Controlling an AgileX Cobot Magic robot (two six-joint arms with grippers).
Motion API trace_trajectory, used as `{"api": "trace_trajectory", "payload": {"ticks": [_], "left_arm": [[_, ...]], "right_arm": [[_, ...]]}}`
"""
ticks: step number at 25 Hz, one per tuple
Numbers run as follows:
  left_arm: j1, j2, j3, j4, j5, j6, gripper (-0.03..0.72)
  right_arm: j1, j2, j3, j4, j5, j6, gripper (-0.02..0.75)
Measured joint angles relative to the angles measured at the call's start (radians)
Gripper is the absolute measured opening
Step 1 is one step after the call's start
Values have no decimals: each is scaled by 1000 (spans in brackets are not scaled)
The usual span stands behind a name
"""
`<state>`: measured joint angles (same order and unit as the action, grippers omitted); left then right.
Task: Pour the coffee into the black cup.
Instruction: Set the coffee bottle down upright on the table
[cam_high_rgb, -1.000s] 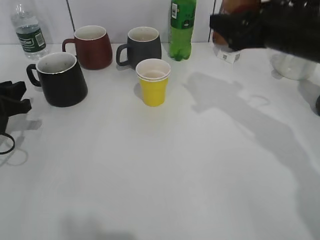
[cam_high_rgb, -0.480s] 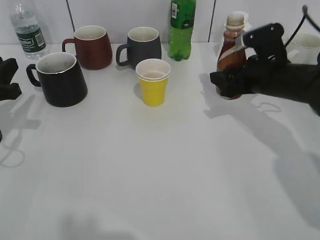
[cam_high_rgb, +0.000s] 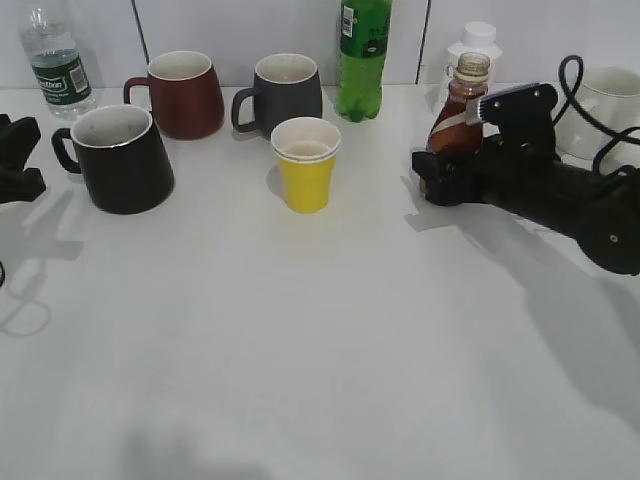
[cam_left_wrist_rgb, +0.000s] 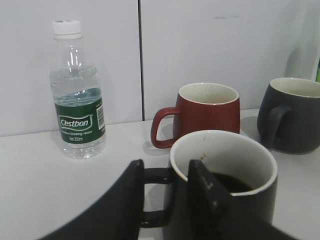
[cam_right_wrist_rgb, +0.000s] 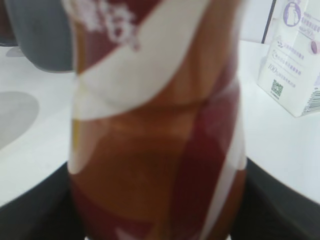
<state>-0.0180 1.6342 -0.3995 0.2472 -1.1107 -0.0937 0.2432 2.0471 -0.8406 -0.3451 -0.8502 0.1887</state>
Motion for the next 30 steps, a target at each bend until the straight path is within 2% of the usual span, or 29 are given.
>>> {"api": "trace_trajectory", "payload": {"ticks": [9, 13, 15, 21, 30], "left_arm": [[0, 0, 0, 4, 0, 0, 239], [0, 0, 0, 4, 0, 0, 239], [0, 0, 0, 7, 0, 0, 239], [0, 0, 0, 51, 18, 0, 239], [0, 0, -12, 56, 198, -48, 242]], "right_arm": [[0, 22, -3, 5, -39, -2, 536], [0, 18, -3, 5, -7, 35, 641], [0, 12, 2, 5, 18, 46, 659], [0, -19, 67, 5, 31, 53, 664], [0, -121, 178, 9, 79, 53, 664]]}}
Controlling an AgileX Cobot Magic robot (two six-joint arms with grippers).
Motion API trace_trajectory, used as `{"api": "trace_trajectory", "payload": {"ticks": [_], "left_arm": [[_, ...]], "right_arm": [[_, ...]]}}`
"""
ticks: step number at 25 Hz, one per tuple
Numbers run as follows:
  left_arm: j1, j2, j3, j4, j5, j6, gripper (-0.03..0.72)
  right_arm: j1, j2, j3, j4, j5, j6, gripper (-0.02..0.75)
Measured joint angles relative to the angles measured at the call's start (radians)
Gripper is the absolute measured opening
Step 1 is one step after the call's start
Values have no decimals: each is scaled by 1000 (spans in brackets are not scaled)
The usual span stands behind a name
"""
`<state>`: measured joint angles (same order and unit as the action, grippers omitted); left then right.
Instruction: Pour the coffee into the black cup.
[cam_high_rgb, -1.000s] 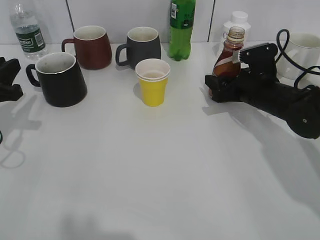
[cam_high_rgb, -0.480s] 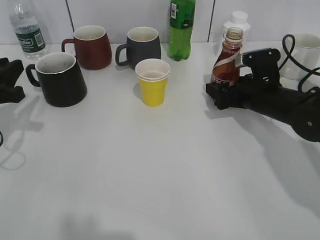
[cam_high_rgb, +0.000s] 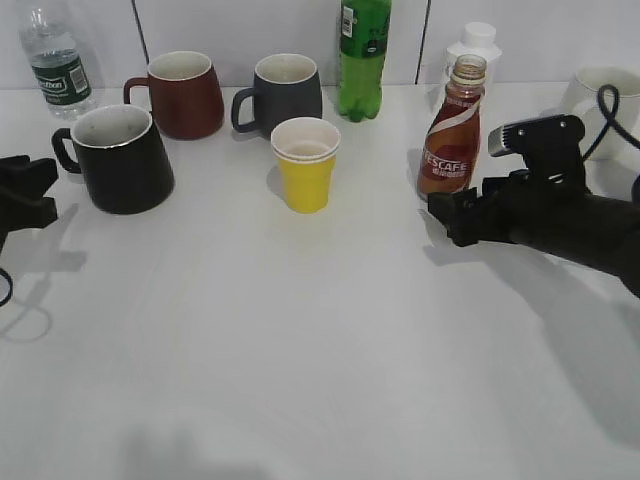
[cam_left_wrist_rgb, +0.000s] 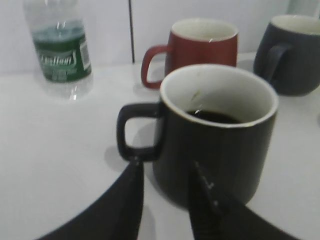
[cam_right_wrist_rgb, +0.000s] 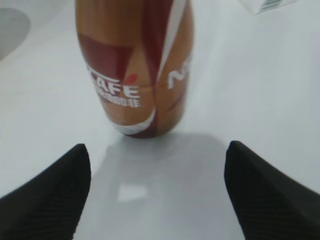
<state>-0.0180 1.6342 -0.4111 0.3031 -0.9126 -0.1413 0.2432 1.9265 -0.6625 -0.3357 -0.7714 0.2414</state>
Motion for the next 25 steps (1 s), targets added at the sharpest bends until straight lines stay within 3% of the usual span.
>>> {"api": "trace_trajectory", "payload": {"ticks": [11, 17, 20, 25], "left_arm": [[0, -61, -19, 6, 249, -266, 435], [-5, -226, -101, 117, 601, -446, 452], [-51, -310, -160, 118, 831, -478, 452], [-207, -422, -256, 68, 1217, -484, 452]], "right_arm": [[0, -234, 10, 3, 380, 0, 651], [0, -334, -110, 12, 800, 0, 636], [0, -353, -211, 51, 1018, 0, 627], [0, -374, -347, 231, 1270, -47, 585]]}}
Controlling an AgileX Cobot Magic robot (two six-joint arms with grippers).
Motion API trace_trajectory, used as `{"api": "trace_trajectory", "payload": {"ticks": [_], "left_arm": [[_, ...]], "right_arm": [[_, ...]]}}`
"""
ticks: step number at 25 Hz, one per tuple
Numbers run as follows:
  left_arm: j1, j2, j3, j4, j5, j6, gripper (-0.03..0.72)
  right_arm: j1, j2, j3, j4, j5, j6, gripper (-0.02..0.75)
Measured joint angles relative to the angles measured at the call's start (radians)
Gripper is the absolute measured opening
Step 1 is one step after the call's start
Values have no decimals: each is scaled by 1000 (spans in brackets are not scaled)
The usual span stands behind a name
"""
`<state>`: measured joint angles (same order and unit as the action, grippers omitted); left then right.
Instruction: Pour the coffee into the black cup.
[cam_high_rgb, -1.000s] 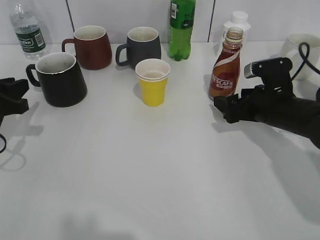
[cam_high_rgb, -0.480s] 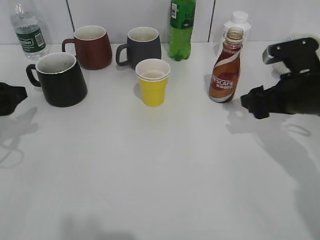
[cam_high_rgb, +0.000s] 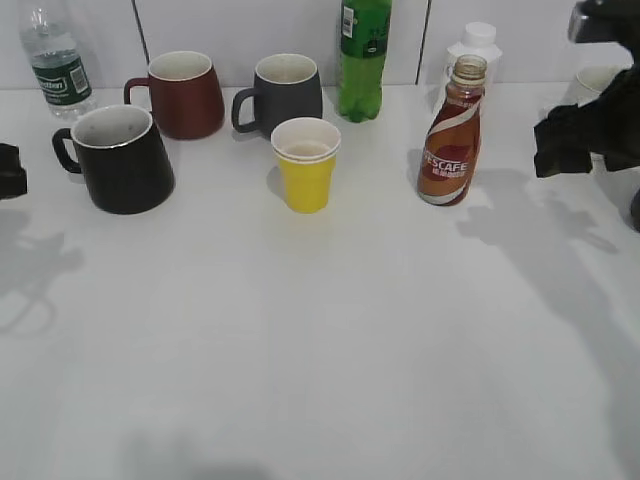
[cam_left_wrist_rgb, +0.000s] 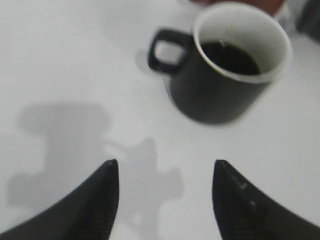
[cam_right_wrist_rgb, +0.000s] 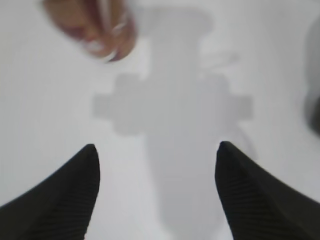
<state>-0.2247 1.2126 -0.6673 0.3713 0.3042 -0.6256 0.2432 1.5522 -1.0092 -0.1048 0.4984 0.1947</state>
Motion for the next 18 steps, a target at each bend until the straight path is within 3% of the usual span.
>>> {"api": "trace_trajectory", "payload": {"ticks": [6, 9, 12, 18], "left_arm": [[-161, -116, -70, -56, 312, 14, 449], [-230, -197, -79, -82, 397, 119, 446], [-267, -293, -79, -121, 464, 210, 430], [-275, -510, -80, -165, 625, 352, 399]], "right_arm": [[0, -66, -51, 204, 192, -172, 557], [0, -135, -51, 258, 257, -212, 555], [0, -221, -51, 282, 315, -228, 555], [0, -459, 6, 306, 383, -234, 555]]}}
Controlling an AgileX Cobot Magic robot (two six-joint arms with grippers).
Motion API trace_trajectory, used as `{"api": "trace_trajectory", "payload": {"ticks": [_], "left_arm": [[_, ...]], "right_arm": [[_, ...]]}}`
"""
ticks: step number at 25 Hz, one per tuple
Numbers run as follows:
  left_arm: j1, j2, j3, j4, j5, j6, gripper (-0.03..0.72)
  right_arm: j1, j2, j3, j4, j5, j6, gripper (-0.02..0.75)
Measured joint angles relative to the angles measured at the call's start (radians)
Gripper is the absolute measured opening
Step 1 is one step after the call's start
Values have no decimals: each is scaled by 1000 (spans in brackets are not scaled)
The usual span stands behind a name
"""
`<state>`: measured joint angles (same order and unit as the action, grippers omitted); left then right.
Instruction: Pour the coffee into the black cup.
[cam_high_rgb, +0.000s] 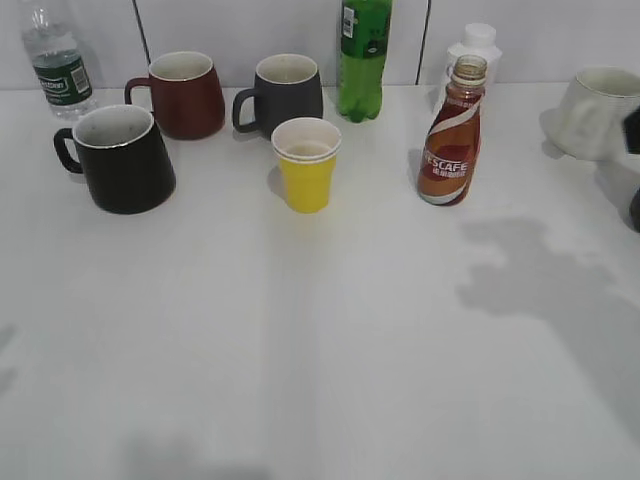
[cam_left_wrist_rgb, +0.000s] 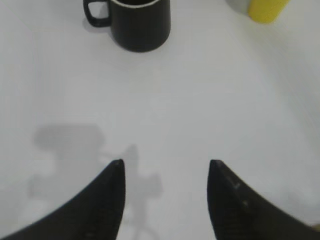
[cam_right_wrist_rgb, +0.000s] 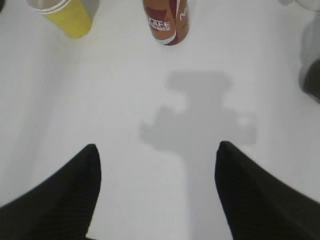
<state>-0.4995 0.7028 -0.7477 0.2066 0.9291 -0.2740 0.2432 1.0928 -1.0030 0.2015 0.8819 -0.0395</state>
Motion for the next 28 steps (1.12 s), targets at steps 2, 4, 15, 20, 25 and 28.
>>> {"api": "trace_trajectory", "payload": {"ticks": [2, 4, 15, 20, 25, 28], "left_arm": [[0, -56, 0, -7, 55, 29, 396], [0, -111, 0, -11, 107, 46, 396], [-1, -442, 123, -105, 174, 137, 382], [-1, -546, 153, -110, 178, 177, 379], [-1, -584, 204, -113, 169, 180, 373], [-1, -584, 222, -119, 147, 180, 372]], "right_arm": [[0, -104, 50, 4, 3, 0, 555], [0, -204, 103, 4, 7, -1, 555], [0, -788, 341, -31, 153, 23, 554], [0, -967, 426, -129, 180, 58, 554], [0, -1024, 499, -202, 181, 86, 554], [0, -1024, 502, -202, 177, 99, 554]]}}
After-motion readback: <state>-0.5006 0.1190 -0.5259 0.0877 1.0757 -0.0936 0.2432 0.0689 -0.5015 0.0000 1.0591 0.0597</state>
